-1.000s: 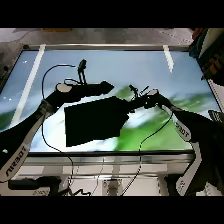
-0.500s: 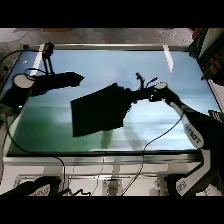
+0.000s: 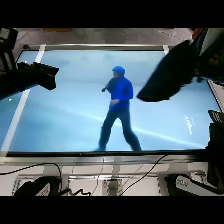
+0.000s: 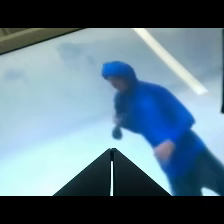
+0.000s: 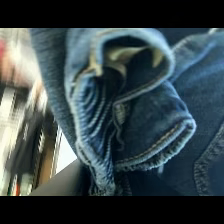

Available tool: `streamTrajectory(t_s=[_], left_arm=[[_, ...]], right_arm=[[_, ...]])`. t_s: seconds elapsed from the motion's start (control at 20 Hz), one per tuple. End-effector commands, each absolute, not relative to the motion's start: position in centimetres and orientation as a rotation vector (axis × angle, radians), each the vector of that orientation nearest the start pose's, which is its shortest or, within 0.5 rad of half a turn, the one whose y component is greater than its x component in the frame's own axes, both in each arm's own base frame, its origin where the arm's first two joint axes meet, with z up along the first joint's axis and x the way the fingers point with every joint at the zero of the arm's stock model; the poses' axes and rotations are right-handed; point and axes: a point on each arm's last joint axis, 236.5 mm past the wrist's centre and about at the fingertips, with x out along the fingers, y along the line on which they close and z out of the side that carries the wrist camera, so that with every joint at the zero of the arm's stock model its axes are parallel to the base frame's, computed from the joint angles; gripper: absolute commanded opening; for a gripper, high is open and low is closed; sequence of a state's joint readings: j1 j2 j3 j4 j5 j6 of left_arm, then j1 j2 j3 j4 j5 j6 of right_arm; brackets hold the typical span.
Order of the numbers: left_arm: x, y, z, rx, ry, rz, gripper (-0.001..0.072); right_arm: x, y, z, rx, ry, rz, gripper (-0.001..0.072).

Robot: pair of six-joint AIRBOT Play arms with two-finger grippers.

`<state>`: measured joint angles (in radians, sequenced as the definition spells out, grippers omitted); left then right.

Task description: Fold the clothes and pants, and hang the long-sleeved shirts on hangers.

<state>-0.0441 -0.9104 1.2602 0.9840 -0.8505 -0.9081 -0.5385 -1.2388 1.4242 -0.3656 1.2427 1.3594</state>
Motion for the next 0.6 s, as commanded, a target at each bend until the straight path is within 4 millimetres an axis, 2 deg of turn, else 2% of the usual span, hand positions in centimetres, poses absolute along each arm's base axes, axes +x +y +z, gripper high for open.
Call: streamTrajectory(t_s=[0.0, 0.1, 0.2, 0.35, 0.45, 0.55], left_arm=[[37.9, -11.1, 29.2, 0.189, 0.298, -0.497, 0.0027], [37.9, -11.2, 29.1, 0.188, 0.301, -0.497, 0.0027], [37.9, -11.2, 29.1, 0.188, 0.301, -0.497, 0.0027], [37.9, -11.1, 29.1, 0.188, 0.301, -0.497, 0.0027], [37.9, -11.1, 29.1, 0.189, 0.301, -0.497, 0.0028], [37.9, -11.1, 29.1, 0.189, 0.301, -0.497, 0.0028]], right_arm=[[37.5, -12.2, 29.9, 0.985, 0.412, 0.077, 0.0038], [33.4, -17.2, 29.4, 0.984, 0.385, -0.111, 0.0038], [28.5, -21.4, 27.9, 0.981, 0.398, -0.301, 0.0038], [20.7, -26.3, 25.2, 1.010, 0.432, -0.614, 0.0038], [15.6, -29.2, 25.0, 1.009, 0.393, -0.813, 0.0038], [10.9, -31.1, 25.1, 1.000, 0.366, -0.983, 0.0038]])
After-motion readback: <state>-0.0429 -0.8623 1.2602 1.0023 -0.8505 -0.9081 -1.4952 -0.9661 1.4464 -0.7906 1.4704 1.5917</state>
